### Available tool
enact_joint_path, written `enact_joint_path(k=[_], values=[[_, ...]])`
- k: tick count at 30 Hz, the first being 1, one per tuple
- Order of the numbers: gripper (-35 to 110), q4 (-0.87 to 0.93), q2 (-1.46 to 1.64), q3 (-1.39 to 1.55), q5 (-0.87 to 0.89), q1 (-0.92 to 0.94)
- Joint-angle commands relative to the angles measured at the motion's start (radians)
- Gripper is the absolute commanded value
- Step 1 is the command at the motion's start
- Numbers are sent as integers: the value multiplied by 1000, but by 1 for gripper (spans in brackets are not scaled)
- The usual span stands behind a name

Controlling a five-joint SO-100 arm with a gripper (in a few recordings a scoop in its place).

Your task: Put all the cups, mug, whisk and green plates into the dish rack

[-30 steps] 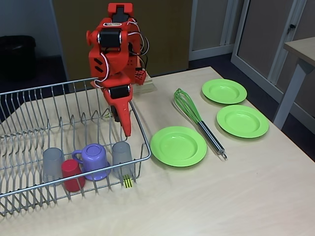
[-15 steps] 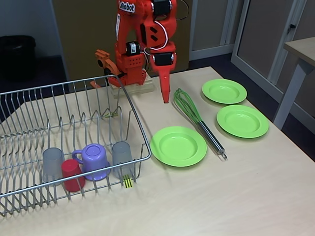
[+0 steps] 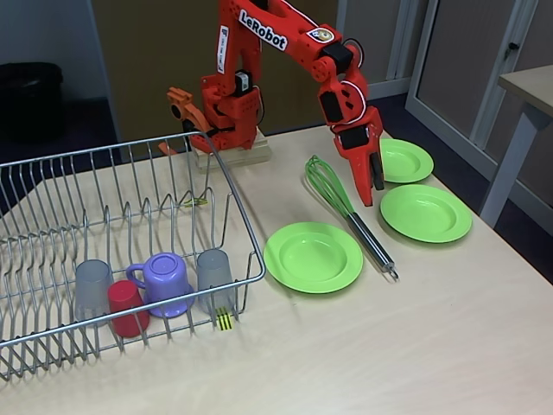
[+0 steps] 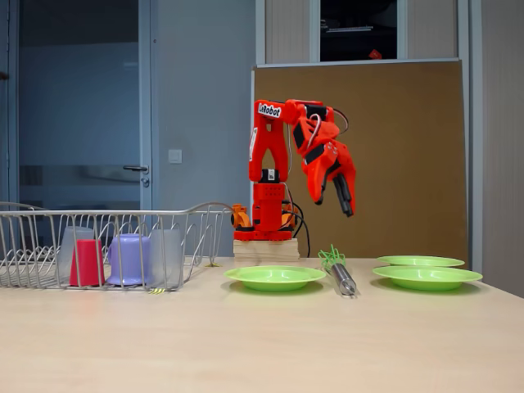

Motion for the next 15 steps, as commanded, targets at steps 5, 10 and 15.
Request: enact_joint_path(k=[5,10,15], values=[[36,-120,-146,-121,181,-38],[35,-133,-265,-204,273,-41],[31,-149,-357,-250,336,-38]])
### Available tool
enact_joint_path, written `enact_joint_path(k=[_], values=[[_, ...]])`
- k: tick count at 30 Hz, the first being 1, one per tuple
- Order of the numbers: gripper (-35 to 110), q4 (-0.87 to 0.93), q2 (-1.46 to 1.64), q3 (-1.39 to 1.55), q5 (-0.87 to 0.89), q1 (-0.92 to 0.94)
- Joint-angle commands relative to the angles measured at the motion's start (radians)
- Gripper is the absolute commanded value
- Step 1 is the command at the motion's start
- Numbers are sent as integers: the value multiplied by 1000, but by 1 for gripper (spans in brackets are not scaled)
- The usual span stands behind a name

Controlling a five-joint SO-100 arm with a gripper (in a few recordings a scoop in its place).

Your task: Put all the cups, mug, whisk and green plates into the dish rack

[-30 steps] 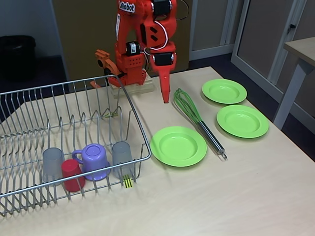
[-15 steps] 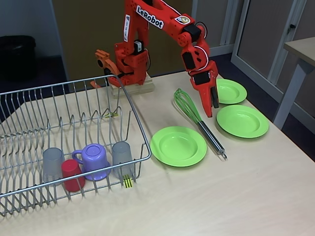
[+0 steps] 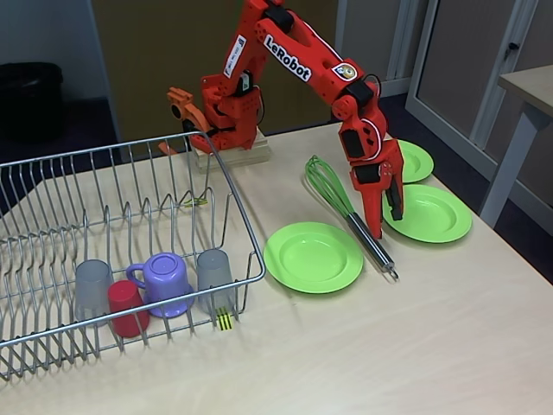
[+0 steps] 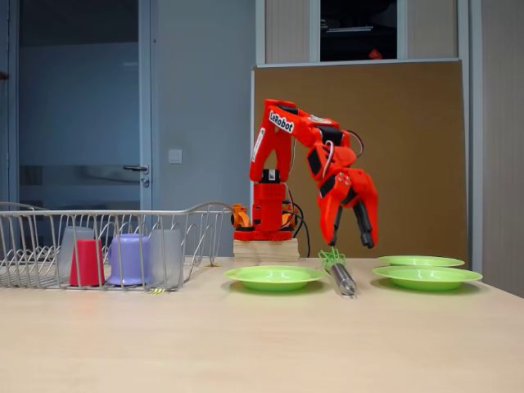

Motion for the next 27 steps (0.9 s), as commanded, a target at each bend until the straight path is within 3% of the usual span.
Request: enact_joint_path(k=[1,14,27], values=[[31,-11,-20,-57,40,-12],[22,-18,-169,-167,17,49],[24,-49,-173,-130,71,26]])
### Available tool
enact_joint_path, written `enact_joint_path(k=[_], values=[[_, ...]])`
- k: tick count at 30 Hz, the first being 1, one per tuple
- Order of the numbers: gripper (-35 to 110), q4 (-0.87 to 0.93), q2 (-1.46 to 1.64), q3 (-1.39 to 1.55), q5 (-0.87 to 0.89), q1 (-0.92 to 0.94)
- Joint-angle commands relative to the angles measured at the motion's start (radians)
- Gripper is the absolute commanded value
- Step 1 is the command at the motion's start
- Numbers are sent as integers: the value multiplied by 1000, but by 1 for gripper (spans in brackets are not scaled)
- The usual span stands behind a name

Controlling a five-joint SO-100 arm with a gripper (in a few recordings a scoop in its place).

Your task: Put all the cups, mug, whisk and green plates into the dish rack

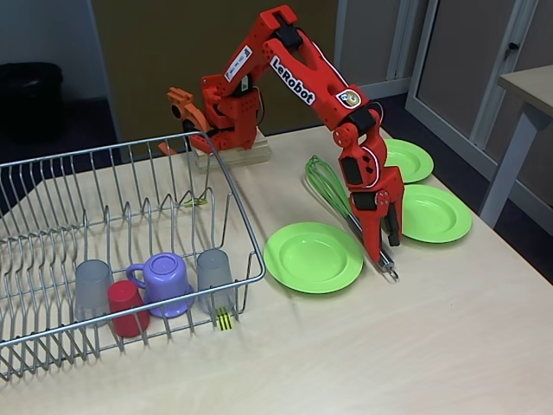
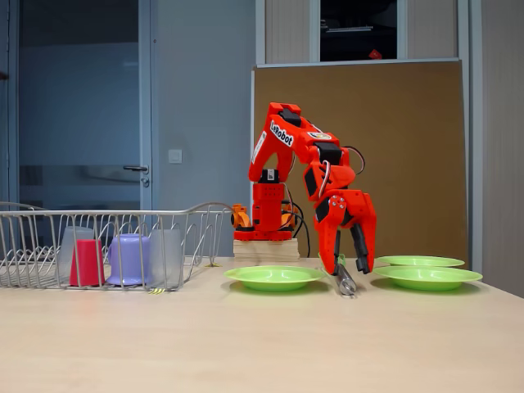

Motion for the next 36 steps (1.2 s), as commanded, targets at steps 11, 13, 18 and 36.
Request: enact_joint_path(k=[11,13,18,36], values=[[27,-14,169,186,183,-107],[27,-15,198,222,198,-117],[26,-29,253,302,202,-121],[25,-189,357,561,216,-140]])
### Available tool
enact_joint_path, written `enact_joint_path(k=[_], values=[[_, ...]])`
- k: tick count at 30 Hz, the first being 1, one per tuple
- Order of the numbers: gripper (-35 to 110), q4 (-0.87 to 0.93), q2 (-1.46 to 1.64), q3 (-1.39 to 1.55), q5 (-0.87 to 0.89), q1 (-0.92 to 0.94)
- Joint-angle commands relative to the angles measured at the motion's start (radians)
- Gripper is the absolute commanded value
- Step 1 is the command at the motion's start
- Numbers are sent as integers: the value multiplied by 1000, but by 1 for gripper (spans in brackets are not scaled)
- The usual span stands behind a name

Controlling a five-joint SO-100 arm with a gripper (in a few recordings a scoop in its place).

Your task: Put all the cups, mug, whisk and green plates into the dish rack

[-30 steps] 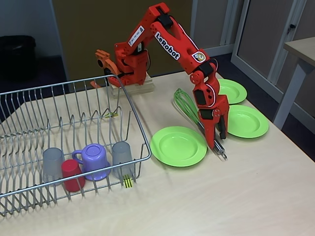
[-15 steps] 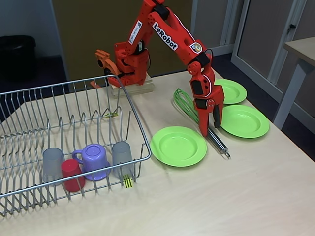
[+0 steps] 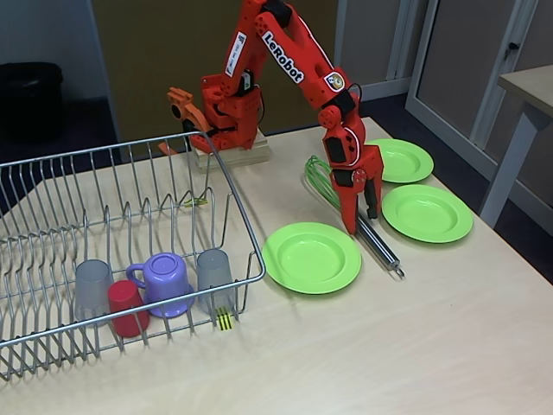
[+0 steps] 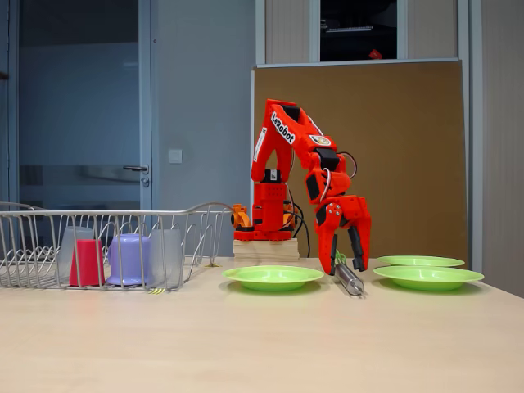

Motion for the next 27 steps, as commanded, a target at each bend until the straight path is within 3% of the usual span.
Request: enact_joint_path(k=[1,21,27], values=[[25,-25,63,25,12,-23],[16,-140,-18,78,-72,28],[5,-140,-34,91,-83,48]])
